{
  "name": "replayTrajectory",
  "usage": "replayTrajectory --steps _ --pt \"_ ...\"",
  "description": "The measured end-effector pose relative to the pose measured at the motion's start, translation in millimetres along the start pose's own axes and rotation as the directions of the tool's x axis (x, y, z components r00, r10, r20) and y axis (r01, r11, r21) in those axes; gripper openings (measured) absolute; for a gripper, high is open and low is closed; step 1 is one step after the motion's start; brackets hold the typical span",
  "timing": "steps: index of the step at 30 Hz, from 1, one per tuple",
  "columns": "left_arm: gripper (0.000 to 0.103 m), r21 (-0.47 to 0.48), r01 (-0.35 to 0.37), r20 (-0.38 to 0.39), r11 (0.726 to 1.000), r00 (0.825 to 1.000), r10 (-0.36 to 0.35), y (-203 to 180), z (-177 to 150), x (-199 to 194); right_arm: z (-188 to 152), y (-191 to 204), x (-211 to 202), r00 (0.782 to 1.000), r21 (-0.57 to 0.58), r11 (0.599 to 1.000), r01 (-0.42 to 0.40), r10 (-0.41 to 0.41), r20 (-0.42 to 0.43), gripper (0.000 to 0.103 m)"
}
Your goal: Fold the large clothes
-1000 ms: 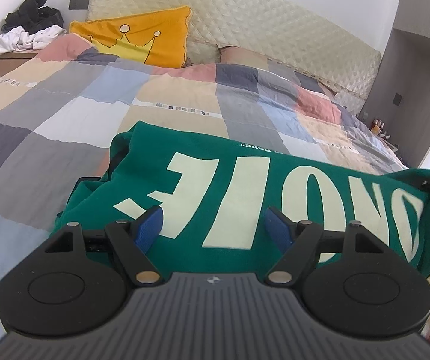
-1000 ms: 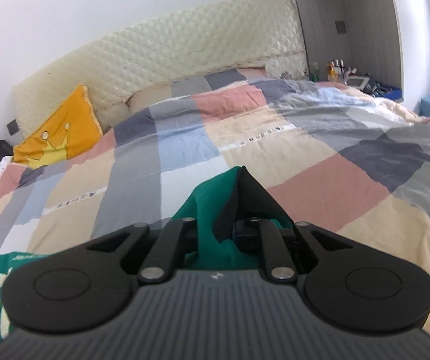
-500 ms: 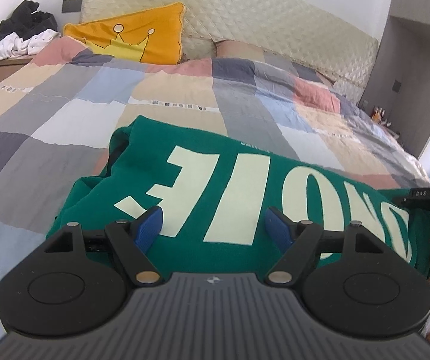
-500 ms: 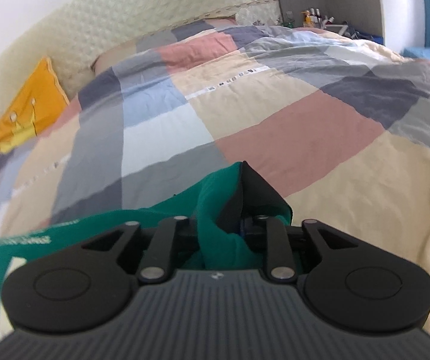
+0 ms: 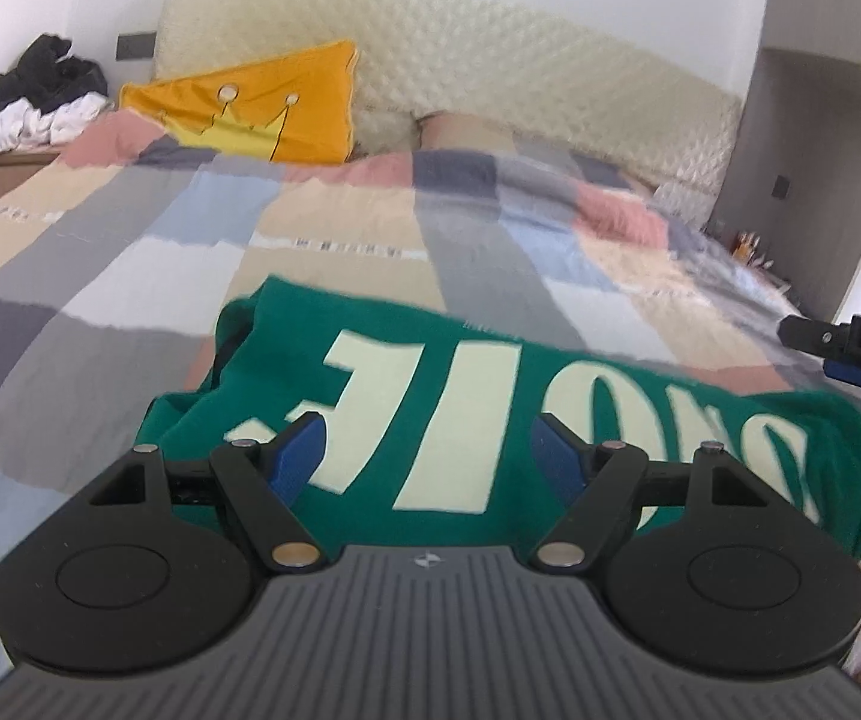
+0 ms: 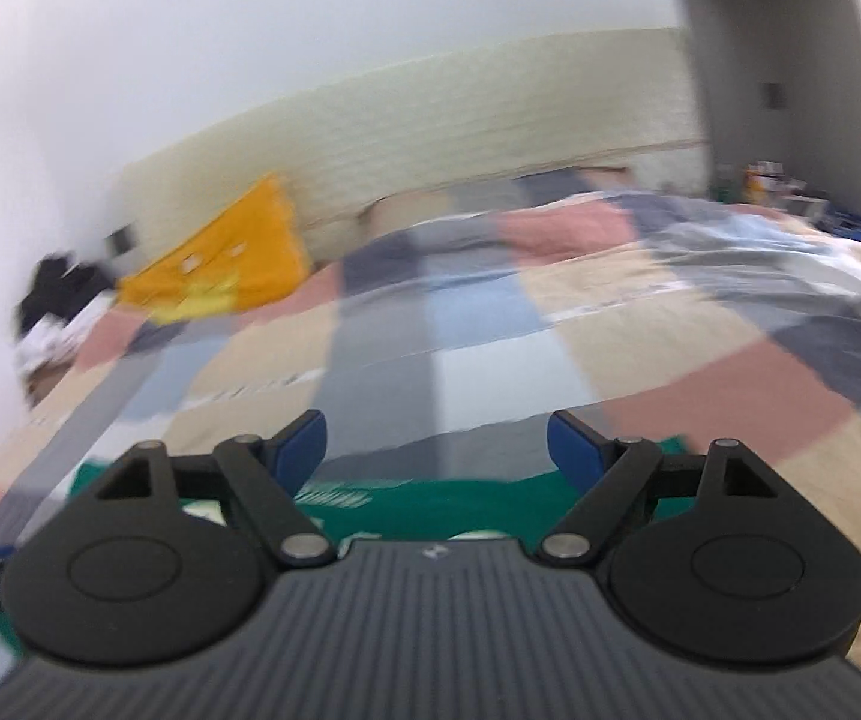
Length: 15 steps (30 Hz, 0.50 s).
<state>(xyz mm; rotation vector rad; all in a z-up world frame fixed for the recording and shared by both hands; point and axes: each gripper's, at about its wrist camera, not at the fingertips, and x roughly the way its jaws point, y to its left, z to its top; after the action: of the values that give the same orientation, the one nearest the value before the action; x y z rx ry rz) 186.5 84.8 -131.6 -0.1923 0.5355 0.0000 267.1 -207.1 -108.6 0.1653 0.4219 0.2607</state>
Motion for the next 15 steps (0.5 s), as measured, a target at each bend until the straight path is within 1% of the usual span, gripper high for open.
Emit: replayTrajectory --steps 2,4,5,6,8,11,13,15 --pt "0.079 -0.002 -0.010 -0.030 1.000 1.000 0.010 1.2 -1.6 6.8 -8.0 8.6 14.9 0.998 -0.027 0.999 -0.023 0.021 -0.063 0.082" --pt "0.079 0.009 -0.017 -0.048 1.000 0.999 0.018 1.5 -3.0 12.5 -18.7 14.5 33.9 0.990 -0.050 0.998 -0.046 0.039 -0.135 0.082" --pt "0.079 0.018 -0.022 -0.051 1.000 0.998 0.023 1.1 -3.4 14.9 -24.9 16.6 45.6 0.984 -0.067 0.997 -0.048 0.036 -0.175 0.082" --pt "0.079 0.030 -0.028 -0.055 0.999 0.998 0.030 -0.2 -3.3 16.8 -31.5 18.0 54.2 0.980 -0.075 0.996 -0.048 0.033 -0.194 0.082" --pt "0.079 0.055 -0.040 -0.063 0.998 0.997 0.044 -2.6 -2.7 20.8 -37.2 15.0 66.0 0.978 -0.054 0.997 -0.060 0.048 -0.203 0.083" --pt "0.079 0.059 -0.043 -0.081 0.997 0.996 0.048 -1.7 -3.0 25.0 -35.6 7.5 74.9 0.970 0.026 0.996 -0.080 0.083 -0.227 0.083" --pt "0.079 0.066 -0.045 -0.095 0.997 0.994 0.051 -1.7 -3.9 28.7 -39.5 8.7 72.0 0.968 0.028 0.996 -0.082 0.087 -0.236 0.083" --pt "0.079 0.068 -0.049 -0.117 0.996 0.991 0.057 -2.2 -4.7 33.8 -46.1 11.7 73.1 0.966 0.003 0.997 -0.077 0.076 -0.246 0.084"
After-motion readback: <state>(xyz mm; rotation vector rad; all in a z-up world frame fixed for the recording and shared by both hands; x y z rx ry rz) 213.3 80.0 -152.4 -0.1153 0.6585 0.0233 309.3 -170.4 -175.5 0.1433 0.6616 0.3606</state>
